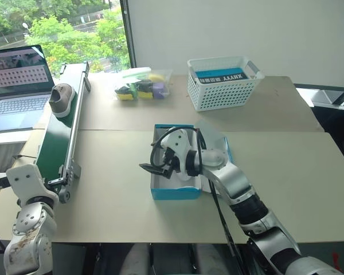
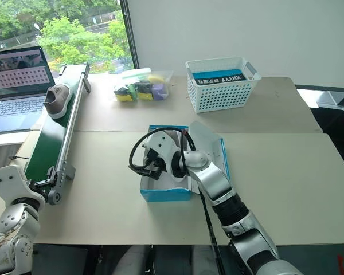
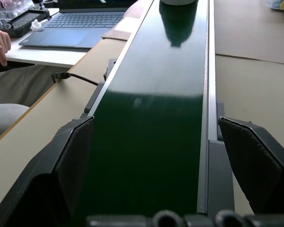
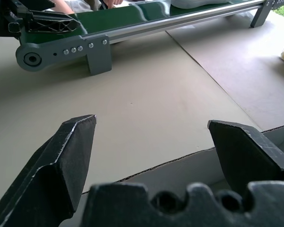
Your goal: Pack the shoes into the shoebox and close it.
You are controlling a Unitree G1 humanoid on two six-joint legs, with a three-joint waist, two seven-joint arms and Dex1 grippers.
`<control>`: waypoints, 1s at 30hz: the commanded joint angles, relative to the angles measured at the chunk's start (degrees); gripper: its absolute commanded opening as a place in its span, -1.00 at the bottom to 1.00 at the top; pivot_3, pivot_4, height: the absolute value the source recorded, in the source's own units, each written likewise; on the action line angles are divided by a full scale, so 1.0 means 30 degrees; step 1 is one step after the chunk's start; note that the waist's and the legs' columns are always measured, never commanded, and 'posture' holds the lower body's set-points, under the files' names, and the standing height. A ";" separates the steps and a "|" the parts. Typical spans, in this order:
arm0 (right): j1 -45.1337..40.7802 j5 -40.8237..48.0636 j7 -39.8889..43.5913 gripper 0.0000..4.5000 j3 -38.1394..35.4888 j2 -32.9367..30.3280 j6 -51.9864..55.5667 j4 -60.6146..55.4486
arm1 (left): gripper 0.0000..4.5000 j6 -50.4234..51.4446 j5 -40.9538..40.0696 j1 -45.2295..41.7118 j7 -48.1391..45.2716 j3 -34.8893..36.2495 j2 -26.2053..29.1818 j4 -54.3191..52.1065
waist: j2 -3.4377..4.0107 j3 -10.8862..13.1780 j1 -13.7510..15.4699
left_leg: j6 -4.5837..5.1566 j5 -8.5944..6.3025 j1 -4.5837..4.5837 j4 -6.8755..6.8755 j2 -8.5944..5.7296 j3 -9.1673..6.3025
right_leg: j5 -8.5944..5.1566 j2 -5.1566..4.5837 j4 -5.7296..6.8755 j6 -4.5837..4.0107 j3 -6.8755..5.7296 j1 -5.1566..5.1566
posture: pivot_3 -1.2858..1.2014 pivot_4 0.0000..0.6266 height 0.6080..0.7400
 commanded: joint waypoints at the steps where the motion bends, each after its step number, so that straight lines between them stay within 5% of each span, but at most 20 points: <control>1: -0.0181 -0.0093 -0.0080 1.00 -0.0132 0.0109 -0.0102 -0.0781 | 0.99 -0.0260 0.0241 -0.0307 -0.0023 0.0417 0.0050 -0.0079 | -0.0001 -0.0001 -0.0002 | 0.0000 0.0000 0.0000 0.0000 0.0000 0.0002 | 0.0000 0.0000 0.0001 0.0000 0.0001 0.0000 | 0.03 -0.52 0.97; 30: -0.0048 -0.0288 -0.0301 1.00 -0.0265 0.0174 -0.0030 -0.0859 | 0.99 -0.0192 -0.0082 -0.0612 -0.0092 0.1170 -0.0313 0.0547 | -0.0010 -0.0007 -0.0014 | -0.0001 0.0001 0.0001 0.0003 -0.0001 0.0003 | 0.0001 0.0000 0.0009 0.0000 0.0001 -0.0001 | 0.03 -0.52 0.97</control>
